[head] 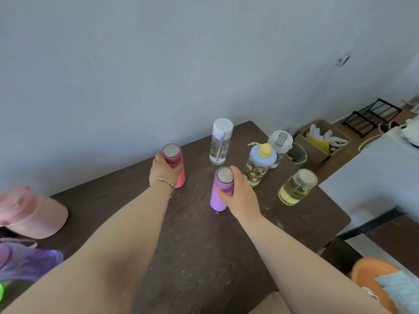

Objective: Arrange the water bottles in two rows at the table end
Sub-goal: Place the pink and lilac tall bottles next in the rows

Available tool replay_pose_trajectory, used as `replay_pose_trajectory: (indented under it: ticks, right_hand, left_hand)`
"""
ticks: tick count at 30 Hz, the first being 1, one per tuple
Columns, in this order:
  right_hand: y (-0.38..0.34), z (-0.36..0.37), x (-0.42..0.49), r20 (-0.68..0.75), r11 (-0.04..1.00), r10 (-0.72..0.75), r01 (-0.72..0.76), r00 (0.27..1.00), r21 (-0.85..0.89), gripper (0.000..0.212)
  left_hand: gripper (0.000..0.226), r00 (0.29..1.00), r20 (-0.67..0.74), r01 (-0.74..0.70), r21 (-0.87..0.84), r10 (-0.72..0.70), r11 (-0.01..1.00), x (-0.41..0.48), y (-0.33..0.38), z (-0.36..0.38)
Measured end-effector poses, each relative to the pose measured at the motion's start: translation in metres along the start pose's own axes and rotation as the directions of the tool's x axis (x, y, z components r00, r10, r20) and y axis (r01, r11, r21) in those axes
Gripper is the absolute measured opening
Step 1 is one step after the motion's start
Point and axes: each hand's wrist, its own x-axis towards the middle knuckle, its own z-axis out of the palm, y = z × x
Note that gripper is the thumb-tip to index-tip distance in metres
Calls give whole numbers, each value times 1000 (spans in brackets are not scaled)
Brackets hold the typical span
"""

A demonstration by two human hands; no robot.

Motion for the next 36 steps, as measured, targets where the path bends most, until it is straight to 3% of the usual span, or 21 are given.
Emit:
replay_pose_trajectory:
  ticks: [8, 17, 36]
  right_hand:
    - [0, 3, -1, -41, 997, 5, -2, 999, 77, 81]
    - [-12, -5, -9, -79, 992, 21, -11, 997, 125, 76]
    - [-44, -18, -109, -14, 981, -131, 132, 991, 139, 73]
  left_hand:
    - [52, 999, -25, -38, -135, 35, 990, -4, -5, 1]
    - [64, 998, -4, -70, -134, 70, 988, -43, -4, -12]
    - [61, 988, -157, -26, -185, -3, 982, -204, -45, -89]
